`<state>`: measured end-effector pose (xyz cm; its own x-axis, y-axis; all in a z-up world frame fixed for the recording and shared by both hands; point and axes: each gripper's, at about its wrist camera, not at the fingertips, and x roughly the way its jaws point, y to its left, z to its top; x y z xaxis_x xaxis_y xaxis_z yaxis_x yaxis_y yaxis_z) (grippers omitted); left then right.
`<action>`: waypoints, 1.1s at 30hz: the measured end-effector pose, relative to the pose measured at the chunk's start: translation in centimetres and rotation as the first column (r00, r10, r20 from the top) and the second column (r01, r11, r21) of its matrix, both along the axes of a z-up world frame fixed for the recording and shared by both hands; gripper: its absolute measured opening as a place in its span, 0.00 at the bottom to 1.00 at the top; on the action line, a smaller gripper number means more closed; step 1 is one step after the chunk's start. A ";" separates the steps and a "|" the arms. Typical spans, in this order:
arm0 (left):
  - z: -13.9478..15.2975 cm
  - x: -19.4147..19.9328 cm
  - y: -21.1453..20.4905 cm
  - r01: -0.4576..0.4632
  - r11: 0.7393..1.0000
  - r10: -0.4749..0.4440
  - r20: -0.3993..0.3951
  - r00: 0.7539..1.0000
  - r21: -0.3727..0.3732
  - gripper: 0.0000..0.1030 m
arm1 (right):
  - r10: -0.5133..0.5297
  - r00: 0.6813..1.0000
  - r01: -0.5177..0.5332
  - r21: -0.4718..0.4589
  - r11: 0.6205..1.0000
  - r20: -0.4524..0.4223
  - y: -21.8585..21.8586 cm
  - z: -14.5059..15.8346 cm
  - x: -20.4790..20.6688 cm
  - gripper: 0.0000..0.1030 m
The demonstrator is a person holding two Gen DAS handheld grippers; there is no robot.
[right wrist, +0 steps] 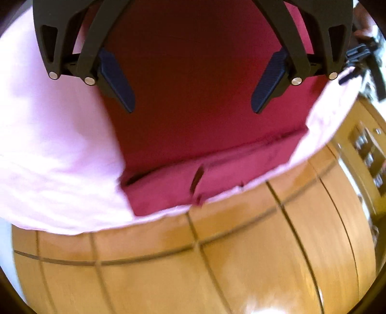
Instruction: Fold small clothes
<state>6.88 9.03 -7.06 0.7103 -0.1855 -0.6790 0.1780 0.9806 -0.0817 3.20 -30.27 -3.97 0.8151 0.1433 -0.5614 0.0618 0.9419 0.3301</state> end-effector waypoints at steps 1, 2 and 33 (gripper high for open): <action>0.1 -0.3 0.8 -0.003 1.000 0.003 -0.003 1.000 -0.021 0.98 | -0.006 1.000 0.006 0.026 1.000 0.001 -0.9 0.3 -0.7 0.73; -0.1 -0.5 1.6 -0.012 0.999 0.012 -0.013 1.000 -0.034 0.98 | -0.019 1.000 0.020 0.076 0.997 -0.009 -2.6 0.4 -1.6 0.66; -2.6 -3.6 3.6 0.262 0.861 -0.364 -0.168 0.916 -0.437 0.65 | 0.217 0.973 -0.131 0.578 0.805 -0.082 -9.5 -8.2 -12.4 0.44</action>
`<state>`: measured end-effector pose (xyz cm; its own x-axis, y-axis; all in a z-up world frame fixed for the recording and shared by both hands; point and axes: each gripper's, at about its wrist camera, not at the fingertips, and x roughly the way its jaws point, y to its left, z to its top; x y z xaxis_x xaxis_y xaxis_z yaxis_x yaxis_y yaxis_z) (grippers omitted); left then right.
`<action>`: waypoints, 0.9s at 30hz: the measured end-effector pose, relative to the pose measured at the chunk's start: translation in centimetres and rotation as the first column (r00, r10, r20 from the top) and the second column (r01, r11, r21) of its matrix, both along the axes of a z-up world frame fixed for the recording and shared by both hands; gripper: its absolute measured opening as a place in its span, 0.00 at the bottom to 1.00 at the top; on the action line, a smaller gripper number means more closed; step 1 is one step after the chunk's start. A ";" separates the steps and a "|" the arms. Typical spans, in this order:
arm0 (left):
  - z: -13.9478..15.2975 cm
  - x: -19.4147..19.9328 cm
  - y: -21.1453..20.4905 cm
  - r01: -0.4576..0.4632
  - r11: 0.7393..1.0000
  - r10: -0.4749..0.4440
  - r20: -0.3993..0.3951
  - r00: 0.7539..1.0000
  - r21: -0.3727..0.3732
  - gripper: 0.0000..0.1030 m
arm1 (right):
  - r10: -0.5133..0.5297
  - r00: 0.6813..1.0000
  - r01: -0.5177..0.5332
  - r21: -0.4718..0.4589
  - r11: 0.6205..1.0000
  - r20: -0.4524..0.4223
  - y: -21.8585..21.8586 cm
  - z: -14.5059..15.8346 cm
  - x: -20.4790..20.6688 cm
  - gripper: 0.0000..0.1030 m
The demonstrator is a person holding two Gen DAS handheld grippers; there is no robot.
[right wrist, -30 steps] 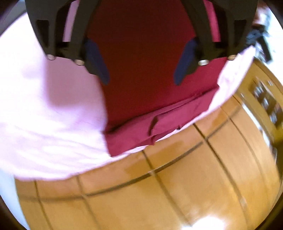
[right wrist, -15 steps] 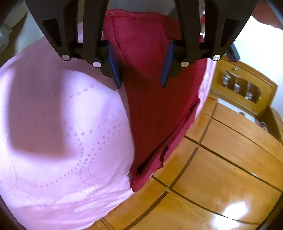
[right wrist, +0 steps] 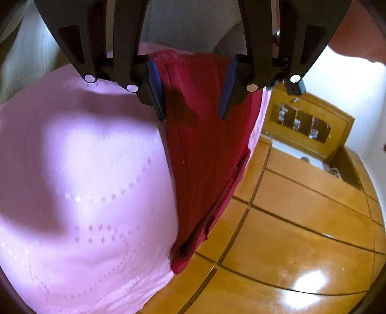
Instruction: Fold small clothes
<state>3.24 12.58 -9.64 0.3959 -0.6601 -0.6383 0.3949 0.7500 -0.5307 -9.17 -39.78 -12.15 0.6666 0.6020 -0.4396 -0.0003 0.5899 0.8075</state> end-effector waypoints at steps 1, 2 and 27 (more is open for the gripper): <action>-0.1 0.0 -0.2 0.014 1.000 -0.014 -0.003 1.000 -0.016 0.63 | 0.005 1.000 -0.005 0.004 1.000 0.003 0.1 -0.1 0.1 0.44; -0.3 0.2 -0.5 0.026 0.999 -0.026 -0.006 1.000 -0.022 0.58 | -0.001 1.000 0.001 0.009 1.000 0.009 0.1 -0.2 0.1 0.44; -0.9 -1.8 -1.2 0.093 0.995 -0.092 -0.037 0.995 0.032 0.64 | -0.028 1.000 0.028 -0.006 1.000 -0.011 1.6 -0.3 0.4 0.32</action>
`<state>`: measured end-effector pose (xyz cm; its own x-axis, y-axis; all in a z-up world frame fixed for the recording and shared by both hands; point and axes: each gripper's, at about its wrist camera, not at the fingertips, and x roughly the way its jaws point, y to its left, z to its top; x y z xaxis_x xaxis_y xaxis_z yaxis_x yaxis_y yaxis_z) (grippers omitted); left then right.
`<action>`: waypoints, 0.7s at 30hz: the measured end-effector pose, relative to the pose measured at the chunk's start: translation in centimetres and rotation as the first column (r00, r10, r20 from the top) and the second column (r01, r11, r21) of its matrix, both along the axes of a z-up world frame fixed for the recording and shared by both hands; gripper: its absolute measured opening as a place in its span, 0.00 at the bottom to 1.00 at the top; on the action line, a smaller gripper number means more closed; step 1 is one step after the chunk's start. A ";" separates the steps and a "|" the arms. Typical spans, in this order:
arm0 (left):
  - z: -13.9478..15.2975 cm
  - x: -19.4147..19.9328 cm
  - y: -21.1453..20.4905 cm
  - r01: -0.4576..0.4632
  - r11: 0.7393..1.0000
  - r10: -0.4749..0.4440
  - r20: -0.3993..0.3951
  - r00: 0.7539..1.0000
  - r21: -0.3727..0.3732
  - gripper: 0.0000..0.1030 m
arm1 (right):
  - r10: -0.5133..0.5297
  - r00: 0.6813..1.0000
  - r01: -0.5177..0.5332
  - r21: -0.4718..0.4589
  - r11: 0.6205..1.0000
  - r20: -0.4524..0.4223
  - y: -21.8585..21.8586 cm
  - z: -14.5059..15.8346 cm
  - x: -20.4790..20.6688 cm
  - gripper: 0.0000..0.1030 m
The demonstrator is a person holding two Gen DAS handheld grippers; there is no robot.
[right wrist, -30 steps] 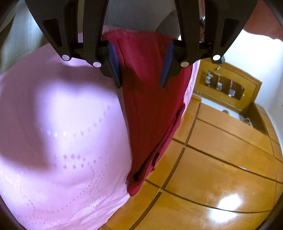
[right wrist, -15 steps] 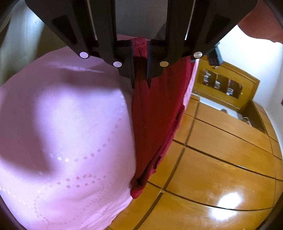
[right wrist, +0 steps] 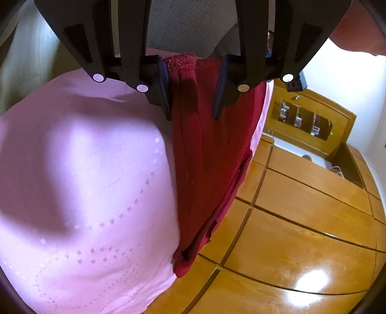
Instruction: Fold small clothes
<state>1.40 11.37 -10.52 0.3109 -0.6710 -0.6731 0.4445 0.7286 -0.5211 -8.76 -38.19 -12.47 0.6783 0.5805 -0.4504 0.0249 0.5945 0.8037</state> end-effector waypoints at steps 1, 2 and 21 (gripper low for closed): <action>0.0 0.0 0.0 -0.004 1.000 0.004 -0.001 1.000 -0.005 0.64 | 0.008 1.000 -0.008 -0.013 1.000 -0.003 0.3 0.1 0.1 0.32; 0.0 0.0 0.2 -0.013 1.000 0.012 -0.009 1.000 -0.021 0.64 | 0.014 1.000 -0.014 -0.022 1.000 -0.008 0.4 0.1 0.1 0.32; 2.4 0.0 2.6 -0.077 0.979 0.072 -0.031 0.997 -0.190 0.05 | 0.053 0.993 -0.043 -0.087 0.995 0.107 1.4 4.5 -0.4 0.10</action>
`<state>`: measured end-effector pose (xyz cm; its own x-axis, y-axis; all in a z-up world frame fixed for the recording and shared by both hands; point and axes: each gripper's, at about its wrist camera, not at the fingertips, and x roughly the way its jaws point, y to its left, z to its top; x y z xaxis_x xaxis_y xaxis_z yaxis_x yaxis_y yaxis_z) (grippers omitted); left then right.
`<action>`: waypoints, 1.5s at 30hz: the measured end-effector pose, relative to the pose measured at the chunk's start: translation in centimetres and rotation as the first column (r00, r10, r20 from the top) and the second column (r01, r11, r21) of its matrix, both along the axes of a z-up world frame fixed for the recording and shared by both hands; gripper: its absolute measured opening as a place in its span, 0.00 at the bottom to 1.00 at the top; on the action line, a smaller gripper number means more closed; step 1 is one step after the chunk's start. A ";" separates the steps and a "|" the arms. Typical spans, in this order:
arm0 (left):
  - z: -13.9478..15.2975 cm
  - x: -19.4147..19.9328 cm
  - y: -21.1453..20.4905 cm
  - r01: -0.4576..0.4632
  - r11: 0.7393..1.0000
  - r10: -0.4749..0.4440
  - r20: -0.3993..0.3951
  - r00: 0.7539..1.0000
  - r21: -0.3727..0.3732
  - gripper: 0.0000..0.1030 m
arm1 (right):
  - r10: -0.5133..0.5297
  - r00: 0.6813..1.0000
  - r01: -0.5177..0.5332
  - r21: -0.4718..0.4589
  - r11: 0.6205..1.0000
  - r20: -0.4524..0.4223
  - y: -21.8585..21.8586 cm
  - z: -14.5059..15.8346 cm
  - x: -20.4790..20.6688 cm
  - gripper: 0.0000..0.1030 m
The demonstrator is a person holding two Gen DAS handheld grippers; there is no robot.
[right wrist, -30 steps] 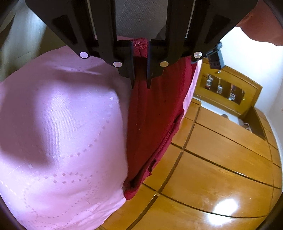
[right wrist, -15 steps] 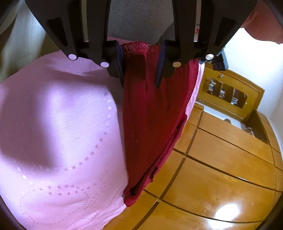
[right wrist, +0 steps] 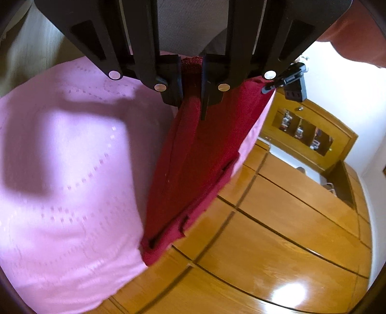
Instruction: Fold small clothes
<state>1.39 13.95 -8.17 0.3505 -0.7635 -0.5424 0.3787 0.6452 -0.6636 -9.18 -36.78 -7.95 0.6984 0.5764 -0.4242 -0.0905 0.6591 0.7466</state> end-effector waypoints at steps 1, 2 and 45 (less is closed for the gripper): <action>0.4 -0.2 0.1 0.004 1.000 -0.004 0.011 1.000 -0.006 0.05 | 0.009 1.000 -0.009 -0.013 1.000 0.011 0.1 0.4 -0.2 0.10; 1.0 -0.5 0.2 0.011 1.000 -0.011 0.023 1.000 -0.014 0.04 | 0.015 1.000 -0.015 -0.018 1.000 0.016 0.2 0.5 -0.4 0.10; 3.1 20.4 0.8 -0.171 0.967 0.148 -0.130 0.980 -0.191 0.06 | -0.191 0.981 0.196 0.303 0.933 -0.046 -4.9 1.8 19.9 0.10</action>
